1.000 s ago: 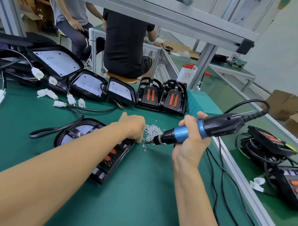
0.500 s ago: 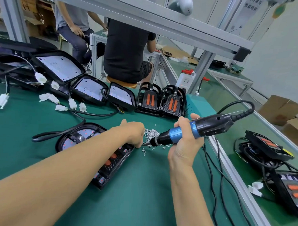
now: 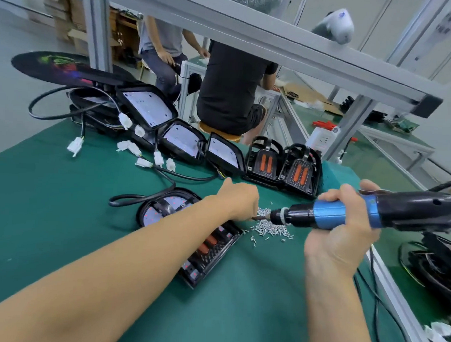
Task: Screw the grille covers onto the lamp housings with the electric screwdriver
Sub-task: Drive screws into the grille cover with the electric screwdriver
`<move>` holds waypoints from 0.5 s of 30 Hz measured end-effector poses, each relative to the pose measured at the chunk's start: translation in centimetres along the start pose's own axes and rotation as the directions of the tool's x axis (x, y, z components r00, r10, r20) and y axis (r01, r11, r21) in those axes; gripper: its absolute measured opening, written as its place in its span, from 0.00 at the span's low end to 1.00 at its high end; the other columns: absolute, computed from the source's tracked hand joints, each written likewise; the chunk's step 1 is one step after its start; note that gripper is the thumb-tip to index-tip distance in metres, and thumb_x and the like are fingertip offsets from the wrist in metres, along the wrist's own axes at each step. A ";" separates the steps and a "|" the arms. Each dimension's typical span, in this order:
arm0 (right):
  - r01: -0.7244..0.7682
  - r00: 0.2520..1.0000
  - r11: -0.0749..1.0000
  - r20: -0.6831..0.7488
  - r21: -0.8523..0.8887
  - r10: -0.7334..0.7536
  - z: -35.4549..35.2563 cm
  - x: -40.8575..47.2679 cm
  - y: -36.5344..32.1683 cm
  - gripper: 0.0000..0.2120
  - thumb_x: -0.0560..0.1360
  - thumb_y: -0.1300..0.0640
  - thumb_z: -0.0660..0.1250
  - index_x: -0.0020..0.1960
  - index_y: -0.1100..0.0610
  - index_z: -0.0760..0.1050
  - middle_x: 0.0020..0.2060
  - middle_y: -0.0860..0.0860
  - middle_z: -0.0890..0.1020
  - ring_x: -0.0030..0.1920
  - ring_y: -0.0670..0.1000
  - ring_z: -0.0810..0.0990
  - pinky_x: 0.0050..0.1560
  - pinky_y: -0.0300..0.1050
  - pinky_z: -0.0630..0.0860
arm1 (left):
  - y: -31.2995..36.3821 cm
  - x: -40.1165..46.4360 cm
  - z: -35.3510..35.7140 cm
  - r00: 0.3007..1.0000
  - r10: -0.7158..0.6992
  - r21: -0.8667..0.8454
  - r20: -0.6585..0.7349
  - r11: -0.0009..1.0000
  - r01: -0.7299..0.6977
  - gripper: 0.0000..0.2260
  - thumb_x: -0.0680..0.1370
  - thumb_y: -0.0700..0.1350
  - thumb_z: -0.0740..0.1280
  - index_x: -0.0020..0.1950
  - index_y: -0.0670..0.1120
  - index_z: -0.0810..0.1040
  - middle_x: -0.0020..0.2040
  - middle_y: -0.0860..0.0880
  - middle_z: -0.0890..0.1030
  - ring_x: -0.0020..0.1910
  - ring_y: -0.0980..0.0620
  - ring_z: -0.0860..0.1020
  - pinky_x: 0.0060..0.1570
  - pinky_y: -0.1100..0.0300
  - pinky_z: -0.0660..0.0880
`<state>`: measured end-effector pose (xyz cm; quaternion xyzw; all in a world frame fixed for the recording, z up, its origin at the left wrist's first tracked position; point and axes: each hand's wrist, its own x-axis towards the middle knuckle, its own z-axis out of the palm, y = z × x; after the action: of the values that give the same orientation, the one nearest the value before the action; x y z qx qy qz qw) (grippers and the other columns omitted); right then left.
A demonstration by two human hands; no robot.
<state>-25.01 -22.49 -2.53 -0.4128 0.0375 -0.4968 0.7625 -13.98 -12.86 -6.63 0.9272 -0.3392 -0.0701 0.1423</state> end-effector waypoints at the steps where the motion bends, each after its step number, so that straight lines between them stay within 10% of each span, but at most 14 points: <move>1: 0.003 1.000 1.000 0.013 0.019 -0.003 0.5 -0.1 -0.4 0.12 0.66 0.66 0.66 0.47 0.55 0.72 0.28 0.50 0.72 0.30 0.50 0.73 0.41 0.43 0.71 | -0.3 -0.7 -0.6 0.998 -0.002 -0.039 -0.059 0.999 0.000 0.08 0.76 0.40 0.64 0.39 0.49 0.79 0.42 0.50 0.81 0.43 0.47 0.73 0.56 0.50 0.57; 7: -0.122 0.990 0.977 0.096 0.173 0.107 2.5 -1.7 -1.1 0.11 0.67 0.67 0.62 0.46 0.54 0.71 0.28 0.49 0.70 0.28 0.47 0.72 0.38 0.40 0.72 | -4.1 -7.8 -2.9 0.915 -0.038 -0.041 -0.401 0.999 0.024 0.10 0.77 0.45 0.62 0.40 0.52 0.81 0.31 0.58 0.75 0.37 0.55 0.72 0.45 0.56 0.53; 15: -0.305 0.933 0.938 0.247 0.163 0.260 5.4 -6.0 1.9 0.13 0.67 0.67 0.63 0.47 0.53 0.71 0.27 0.46 0.73 0.29 0.46 0.73 0.37 0.39 0.73 | -9.4 -17.3 -1.4 0.819 -0.323 -0.166 -0.474 0.946 0.277 0.15 0.76 0.56 0.56 0.43 0.53 0.81 0.42 0.54 0.78 0.47 0.49 0.72 0.52 0.54 0.63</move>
<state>-24.08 -14.20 -2.38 -0.3775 -0.0382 -0.3336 0.8630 -21.07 5.52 -7.65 0.9483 -0.1376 0.1334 0.2530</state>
